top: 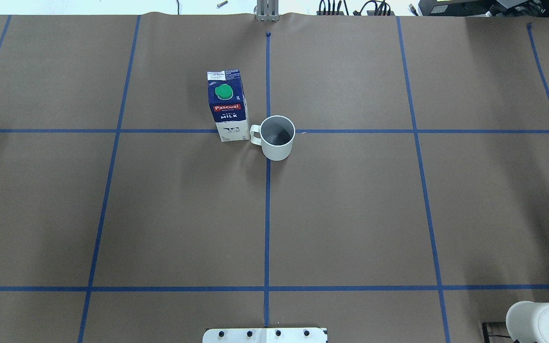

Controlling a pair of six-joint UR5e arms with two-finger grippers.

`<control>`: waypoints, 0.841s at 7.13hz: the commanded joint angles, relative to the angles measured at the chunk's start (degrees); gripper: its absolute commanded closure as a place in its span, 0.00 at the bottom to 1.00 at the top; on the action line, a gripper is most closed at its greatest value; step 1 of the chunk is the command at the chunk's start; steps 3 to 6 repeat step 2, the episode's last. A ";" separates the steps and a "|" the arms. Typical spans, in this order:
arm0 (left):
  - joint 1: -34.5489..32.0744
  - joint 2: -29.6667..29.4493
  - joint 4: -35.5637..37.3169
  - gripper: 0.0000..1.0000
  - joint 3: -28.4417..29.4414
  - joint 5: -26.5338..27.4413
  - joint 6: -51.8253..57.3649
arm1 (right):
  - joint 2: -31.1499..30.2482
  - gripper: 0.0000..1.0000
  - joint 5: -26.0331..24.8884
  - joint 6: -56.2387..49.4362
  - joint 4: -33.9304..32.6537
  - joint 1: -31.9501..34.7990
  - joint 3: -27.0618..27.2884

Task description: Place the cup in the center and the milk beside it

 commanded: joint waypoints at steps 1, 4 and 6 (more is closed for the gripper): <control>-0.18 -0.11 0.00 0.02 -0.11 -0.10 -0.02 | -1.14 0.00 0.01 -0.05 0.00 0.00 1.26; -0.10 -0.11 0.00 0.02 -0.03 -0.01 -0.02 | -1.14 0.00 0.01 -0.05 0.00 0.00 1.27; -0.10 -0.11 0.00 0.02 -0.03 -0.01 -0.02 | -1.14 0.00 0.01 -0.05 0.00 0.00 1.27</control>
